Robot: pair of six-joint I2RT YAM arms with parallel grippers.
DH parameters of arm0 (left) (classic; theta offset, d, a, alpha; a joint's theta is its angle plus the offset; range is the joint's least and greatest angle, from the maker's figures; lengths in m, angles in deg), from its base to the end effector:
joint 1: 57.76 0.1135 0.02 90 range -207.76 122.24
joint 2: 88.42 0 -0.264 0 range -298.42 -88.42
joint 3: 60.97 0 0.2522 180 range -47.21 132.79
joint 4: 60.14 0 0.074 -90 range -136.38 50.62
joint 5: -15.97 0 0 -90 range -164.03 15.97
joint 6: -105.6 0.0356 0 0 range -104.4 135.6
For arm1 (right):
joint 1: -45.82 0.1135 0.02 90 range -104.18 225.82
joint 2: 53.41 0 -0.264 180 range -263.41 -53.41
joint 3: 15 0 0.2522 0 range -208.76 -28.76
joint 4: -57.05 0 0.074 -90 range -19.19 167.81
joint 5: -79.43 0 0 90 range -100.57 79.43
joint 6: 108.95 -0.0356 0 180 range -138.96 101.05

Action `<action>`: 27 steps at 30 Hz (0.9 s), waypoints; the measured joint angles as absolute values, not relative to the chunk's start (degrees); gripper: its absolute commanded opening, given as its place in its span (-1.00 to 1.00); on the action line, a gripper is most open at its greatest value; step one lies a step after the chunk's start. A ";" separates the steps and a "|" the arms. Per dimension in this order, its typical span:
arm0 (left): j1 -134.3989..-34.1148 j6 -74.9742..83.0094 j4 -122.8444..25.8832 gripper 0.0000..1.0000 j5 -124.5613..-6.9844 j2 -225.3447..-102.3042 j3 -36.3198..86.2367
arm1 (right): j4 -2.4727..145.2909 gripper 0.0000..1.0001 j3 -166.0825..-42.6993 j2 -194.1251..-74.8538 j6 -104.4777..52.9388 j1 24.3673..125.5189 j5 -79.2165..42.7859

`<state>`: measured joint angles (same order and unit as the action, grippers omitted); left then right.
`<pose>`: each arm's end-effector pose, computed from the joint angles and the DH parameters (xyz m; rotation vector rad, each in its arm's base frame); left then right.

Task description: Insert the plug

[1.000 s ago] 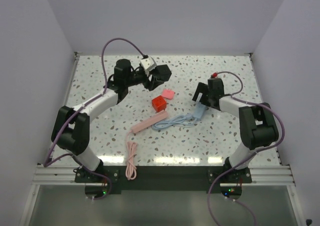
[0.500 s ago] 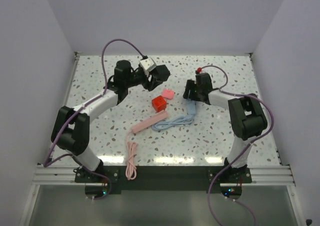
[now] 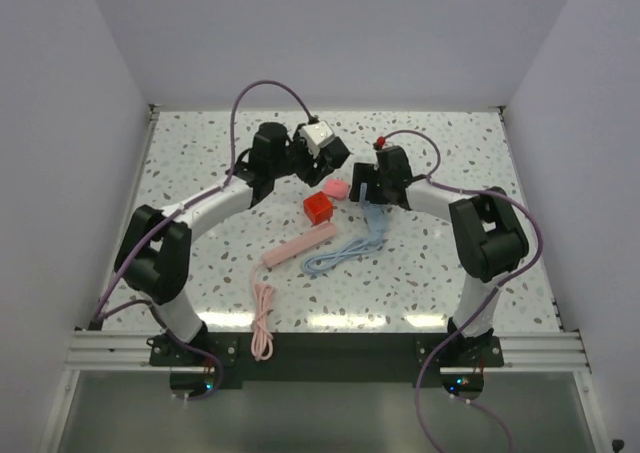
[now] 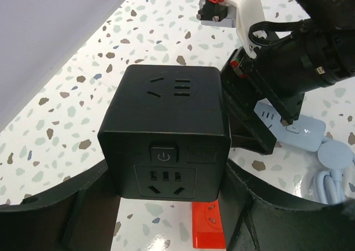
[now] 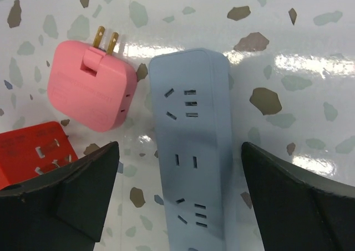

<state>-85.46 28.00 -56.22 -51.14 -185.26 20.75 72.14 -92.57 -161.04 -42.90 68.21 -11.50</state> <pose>0.3441 -0.1963 0.2750 0.9067 1.6867 -0.5601 0.3655 0.1512 0.1611 0.0246 2.3968 0.4071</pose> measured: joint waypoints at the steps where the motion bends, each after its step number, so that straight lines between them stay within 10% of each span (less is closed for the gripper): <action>1: -86.12 28.42 -55.57 -1.00 -52.14 -186.13 21.67 | 72.84 0.93 -92.59 -160.82 -42.57 68.01 -11.53; 15: -87.38 37.92 -30.02 -1.00 -54.83 -198.37 48.88 | 76.22 0.97 -88.85 -142.16 -39.69 58.11 -8.62; 27: -90.01 43.26 -9.41 -1.00 -58.68 -209.08 63.00 | 75.59 0.87 -94.54 -149.70 -39.86 58.33 -14.30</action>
<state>-90.01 43.26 -9.41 -58.68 -209.08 63.00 75.59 -94.54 -149.70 -39.86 58.33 -14.30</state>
